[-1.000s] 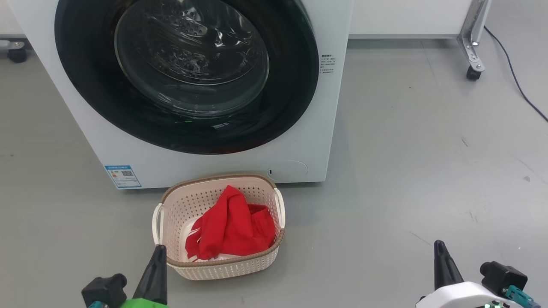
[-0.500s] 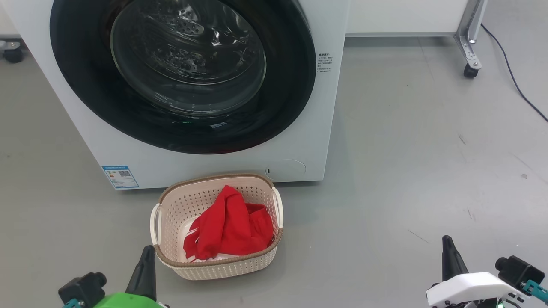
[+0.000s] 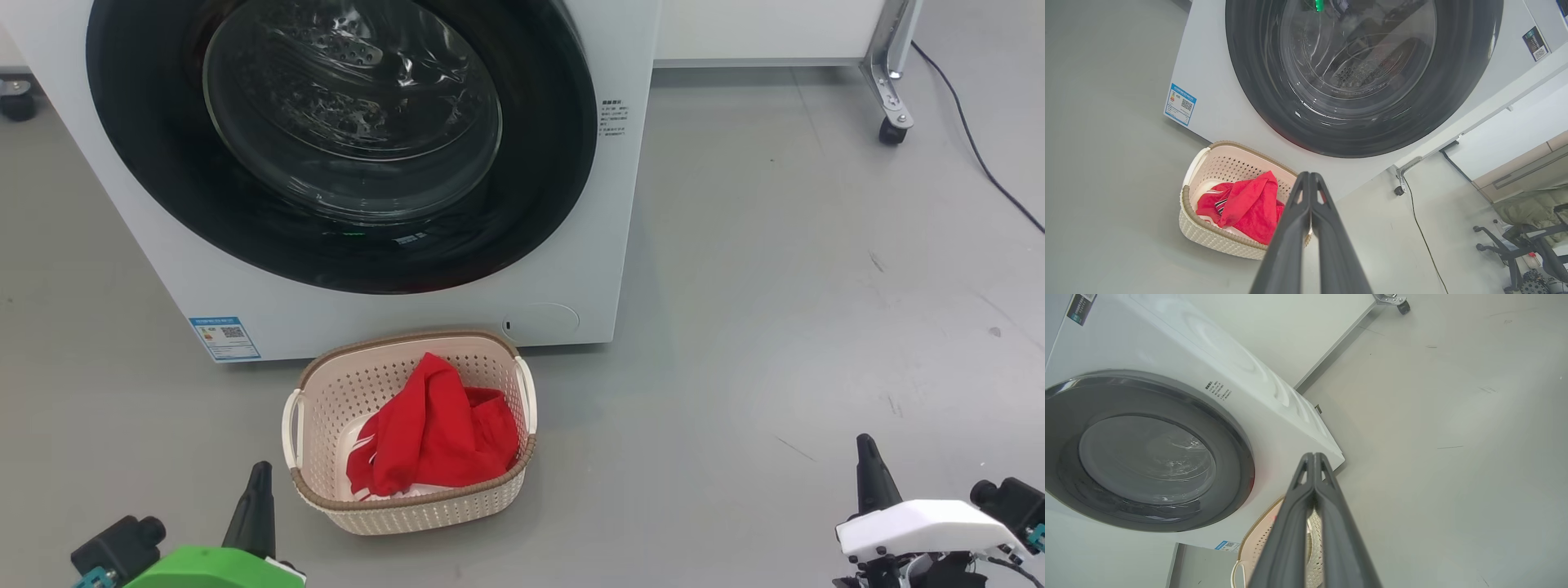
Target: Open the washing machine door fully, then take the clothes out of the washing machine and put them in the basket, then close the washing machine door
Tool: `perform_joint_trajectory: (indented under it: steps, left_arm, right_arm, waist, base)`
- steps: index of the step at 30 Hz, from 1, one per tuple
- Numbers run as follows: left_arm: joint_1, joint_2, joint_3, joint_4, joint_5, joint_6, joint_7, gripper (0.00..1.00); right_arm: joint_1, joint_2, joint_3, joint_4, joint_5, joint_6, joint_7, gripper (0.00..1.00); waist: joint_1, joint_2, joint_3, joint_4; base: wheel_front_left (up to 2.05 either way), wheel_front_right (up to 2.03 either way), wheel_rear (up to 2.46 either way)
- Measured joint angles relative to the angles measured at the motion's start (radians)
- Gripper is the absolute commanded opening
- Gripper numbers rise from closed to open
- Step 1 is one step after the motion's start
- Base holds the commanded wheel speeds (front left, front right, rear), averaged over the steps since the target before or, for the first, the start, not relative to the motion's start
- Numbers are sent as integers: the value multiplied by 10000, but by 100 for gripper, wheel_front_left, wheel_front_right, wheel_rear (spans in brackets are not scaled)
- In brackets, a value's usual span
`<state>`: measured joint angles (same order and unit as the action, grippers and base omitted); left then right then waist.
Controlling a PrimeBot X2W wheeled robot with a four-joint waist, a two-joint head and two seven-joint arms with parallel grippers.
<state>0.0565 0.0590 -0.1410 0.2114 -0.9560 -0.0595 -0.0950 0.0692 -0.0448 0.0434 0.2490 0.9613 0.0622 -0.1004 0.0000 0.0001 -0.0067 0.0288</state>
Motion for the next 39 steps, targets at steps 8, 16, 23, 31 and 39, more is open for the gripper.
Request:
perform_joint_trajectory:
  steps: [8,16,23,31,39]
  left_arm:
    - [-184,17,217,65,-1020,-123,242,0]
    - [-339,56,464,130,-2115,-178,479,0]
    - [-430,67,692,209,-2991,-265,698,0]
    - [-625,77,909,311,-4075,-337,941,0]
    - [-768,98,1135,389,-5172,-426,1131,0]
  right_arm:
    - [-140,-42,-173,21,1068,90,251,0]
    - [-328,-92,-351,54,2119,188,470,0]
    - [-496,-134,-502,79,3016,247,706,0]
    - [-676,-176,-686,119,4071,332,955,0]
    - [-885,-199,-857,159,5114,422,1183,0]
  waist:
    - [0,0,16,-45]
    - [0,0,30,-89]
    - [0,0,43,-128]
    - [0,0,58,-173]
    - [0,0,73,-217]
  base:
    - [0,0,0]
    - [0,0,0]
    - [0,0,0]
    - [0,0,0]
    - [0,0,0]
